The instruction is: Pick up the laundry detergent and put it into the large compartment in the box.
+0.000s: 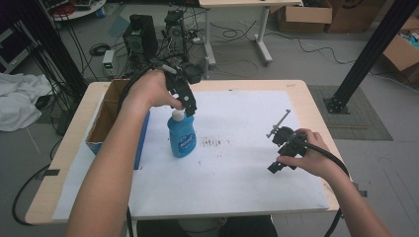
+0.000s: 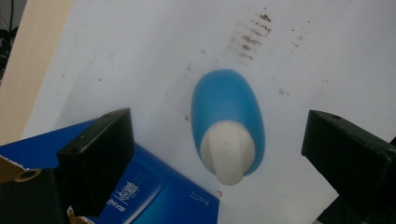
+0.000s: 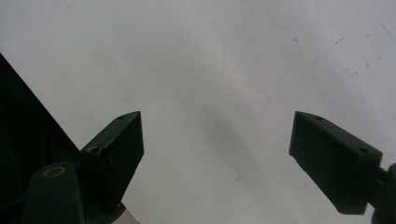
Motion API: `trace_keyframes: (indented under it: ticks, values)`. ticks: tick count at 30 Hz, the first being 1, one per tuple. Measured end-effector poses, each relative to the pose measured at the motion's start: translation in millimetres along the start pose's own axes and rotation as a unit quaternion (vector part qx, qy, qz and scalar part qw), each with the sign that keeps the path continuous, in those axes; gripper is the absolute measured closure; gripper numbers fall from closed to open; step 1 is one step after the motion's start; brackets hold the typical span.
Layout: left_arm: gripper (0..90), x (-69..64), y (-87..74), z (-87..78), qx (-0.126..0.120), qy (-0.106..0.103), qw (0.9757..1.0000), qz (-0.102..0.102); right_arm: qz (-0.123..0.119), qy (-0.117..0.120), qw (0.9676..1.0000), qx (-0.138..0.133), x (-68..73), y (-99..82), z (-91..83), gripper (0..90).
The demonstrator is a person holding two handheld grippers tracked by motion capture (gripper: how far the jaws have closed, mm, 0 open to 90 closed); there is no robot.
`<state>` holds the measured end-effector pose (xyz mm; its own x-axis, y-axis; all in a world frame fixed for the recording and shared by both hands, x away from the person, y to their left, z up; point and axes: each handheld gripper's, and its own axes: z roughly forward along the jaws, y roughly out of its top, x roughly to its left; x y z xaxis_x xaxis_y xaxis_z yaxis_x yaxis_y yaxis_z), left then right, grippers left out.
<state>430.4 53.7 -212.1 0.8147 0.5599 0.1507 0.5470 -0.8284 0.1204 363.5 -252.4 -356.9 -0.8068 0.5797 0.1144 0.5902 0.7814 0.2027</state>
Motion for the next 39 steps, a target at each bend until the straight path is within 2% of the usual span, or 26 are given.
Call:
trace_keyframes:
  ticks: [6,11,19,39]
  values:
    - [10.5,-1.4,-3.5,17.4,0.011,-0.006,0.9999,-0.004,0.006,0.000,1.0000,0.002,1.1,0.2,1.0,17.7]
    - [10.5,-2.9,-5.2,32.2,0.019,-0.010,0.9997,-0.006,-0.001,0.000,1.0000,0.002,1.1,0.1,1.5,17.7]
    - [10.4,-2.3,-7.1,47.3,0.029,-0.014,0.9994,-0.009,0.002,0.001,1.0000,0.001,0.1,-1.3,2.9,17.7]
    - [13.6,-3.5,-8.7,69.9,0.038,-0.024,0.9988,-0.017,0.002,0.003,1.0000,-0.001,0.1,-2.8,3.9,17.9]
